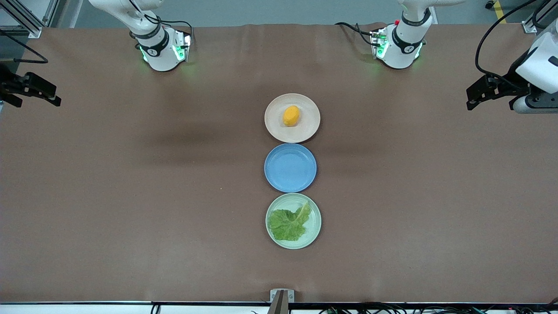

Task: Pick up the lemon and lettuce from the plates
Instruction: 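Reach the left gripper down to the lettuce leaf on the green plate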

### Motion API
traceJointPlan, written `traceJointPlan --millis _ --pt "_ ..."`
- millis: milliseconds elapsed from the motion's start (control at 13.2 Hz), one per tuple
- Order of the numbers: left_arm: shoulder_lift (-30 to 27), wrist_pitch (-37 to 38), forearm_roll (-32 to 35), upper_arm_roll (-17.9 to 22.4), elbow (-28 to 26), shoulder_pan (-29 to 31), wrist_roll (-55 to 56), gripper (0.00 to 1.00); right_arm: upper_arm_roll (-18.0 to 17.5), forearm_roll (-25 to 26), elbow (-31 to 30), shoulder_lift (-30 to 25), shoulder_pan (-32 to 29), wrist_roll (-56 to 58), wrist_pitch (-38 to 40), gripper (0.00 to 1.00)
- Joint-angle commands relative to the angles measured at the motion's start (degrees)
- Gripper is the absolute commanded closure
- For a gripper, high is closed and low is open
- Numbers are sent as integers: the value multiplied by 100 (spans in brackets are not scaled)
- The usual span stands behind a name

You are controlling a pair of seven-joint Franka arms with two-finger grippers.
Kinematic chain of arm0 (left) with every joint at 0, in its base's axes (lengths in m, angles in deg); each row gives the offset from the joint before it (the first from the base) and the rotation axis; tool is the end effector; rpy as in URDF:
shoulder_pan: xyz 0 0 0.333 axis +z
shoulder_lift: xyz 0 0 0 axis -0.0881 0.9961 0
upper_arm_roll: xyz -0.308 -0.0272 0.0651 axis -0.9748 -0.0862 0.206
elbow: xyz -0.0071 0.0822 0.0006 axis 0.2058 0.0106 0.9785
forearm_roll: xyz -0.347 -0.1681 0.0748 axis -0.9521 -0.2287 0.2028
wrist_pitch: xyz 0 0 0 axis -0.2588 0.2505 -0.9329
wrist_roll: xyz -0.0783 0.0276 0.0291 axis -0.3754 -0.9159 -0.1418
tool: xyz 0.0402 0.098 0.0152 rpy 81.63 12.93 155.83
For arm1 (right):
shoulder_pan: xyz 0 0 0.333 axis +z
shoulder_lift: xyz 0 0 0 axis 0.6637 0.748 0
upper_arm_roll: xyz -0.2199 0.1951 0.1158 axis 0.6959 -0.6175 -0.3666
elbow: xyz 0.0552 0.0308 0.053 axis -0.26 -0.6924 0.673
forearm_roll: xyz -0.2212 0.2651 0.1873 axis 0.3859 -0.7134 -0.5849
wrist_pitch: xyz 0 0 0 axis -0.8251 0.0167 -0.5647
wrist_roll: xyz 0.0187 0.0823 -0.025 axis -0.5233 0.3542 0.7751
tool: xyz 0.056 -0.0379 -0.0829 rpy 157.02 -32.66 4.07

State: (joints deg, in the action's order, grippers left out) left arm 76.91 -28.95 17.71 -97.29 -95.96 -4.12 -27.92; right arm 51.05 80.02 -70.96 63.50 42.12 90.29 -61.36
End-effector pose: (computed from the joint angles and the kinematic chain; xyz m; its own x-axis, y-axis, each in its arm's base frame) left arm 0.5385 -0.0606 0.6493 0.9994 -0.0344 0.0017 -0.0343 -0.9986 -0.0406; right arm 0.5185 -0.0403 0.6366 0.9990 0.0142 -0.0415 0.0140 -0.9999 -0.0069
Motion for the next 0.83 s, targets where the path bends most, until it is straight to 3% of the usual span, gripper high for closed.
traceJointPlan --millis 0,227,378,757 --pt "102 35 -182 -1 155 38 -73 0 3 -4 -176 -177 17 -32 -71 0" --pt "426 -35 -235 -19 259 -49 -38 0 11 -13 -176 -177 8 -49 -62 0" --pt "979 -149 -375 -45 636 -93 -72 0 29 -127 -185 -168 -9 -49 -44 0" --pt "2008 -1544 -411 -230 761 -610 -231 0 29 -127 -185 -168 -9 -40 -36 0"
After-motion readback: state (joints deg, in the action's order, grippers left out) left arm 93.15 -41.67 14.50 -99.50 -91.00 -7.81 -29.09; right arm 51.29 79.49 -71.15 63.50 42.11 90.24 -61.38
